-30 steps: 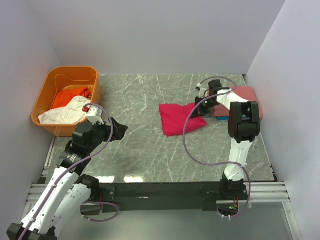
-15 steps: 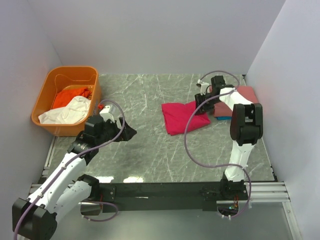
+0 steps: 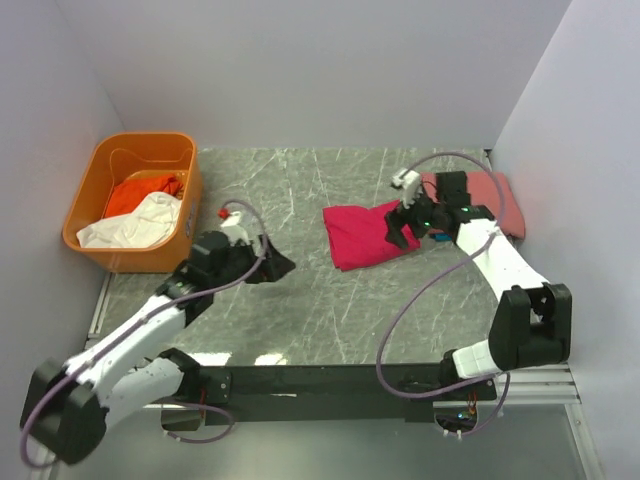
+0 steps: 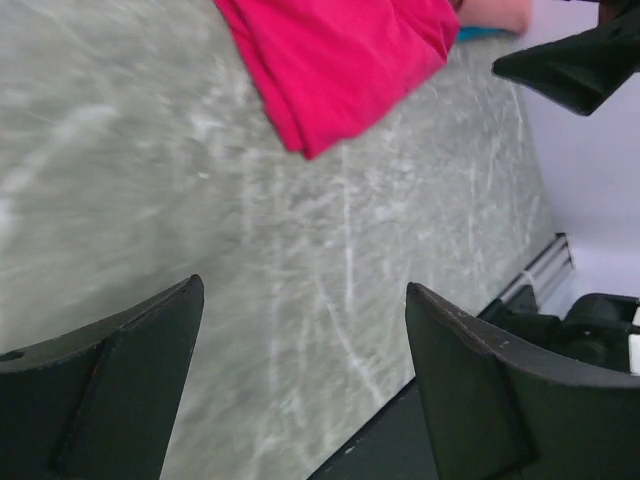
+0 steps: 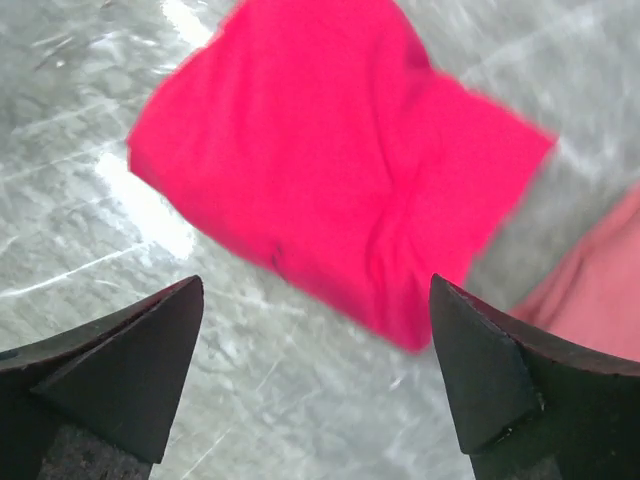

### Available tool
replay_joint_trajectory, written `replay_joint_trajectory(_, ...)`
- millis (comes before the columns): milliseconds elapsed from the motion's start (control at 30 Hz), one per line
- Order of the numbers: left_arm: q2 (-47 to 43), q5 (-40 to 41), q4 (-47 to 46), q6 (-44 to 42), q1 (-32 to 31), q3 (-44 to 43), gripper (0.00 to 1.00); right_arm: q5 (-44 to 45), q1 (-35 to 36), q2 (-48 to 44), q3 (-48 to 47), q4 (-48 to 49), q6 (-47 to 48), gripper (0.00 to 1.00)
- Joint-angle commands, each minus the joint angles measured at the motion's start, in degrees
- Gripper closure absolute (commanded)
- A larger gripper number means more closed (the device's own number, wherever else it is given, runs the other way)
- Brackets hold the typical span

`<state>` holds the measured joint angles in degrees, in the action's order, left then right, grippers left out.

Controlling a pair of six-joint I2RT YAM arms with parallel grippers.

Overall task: Fold and stack the t-shirts
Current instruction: Neatly place the folded tshirt to the corner

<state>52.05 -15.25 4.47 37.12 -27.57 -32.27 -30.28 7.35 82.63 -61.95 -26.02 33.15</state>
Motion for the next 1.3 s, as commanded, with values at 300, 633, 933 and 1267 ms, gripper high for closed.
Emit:
replay_joint_trajectory(300, 41.5, 6.6, -24.4, 24.7, -9.8, -13.3, 0.13, -12.4, -13.1, 4.6, 2.7, 1.2, -19.1, 0.25)
replay_joint_trajectory(633, 59.7, 6.4, -16.0, 29.6, -11.7, -28.8, 0.24, -14.1, -17.2, 7.5, 8.2, 7.7, -33.1, 0.19)
replay_joint_trajectory(933, 65.8, 3.8, -16.4, 30.0, -12.5, -31.7, 0.59, -16.6, -19.0, 12.9, 7.8, 8.7, -36.2, 0.18)
replay_joint_trajectory(1267, 62.5, 0.0, -16.4, 23.4, -12.0, -28.5, 0.99, -14.3, -19.0, 10.4, 7.6, 5.5, -33.8, 0.18)
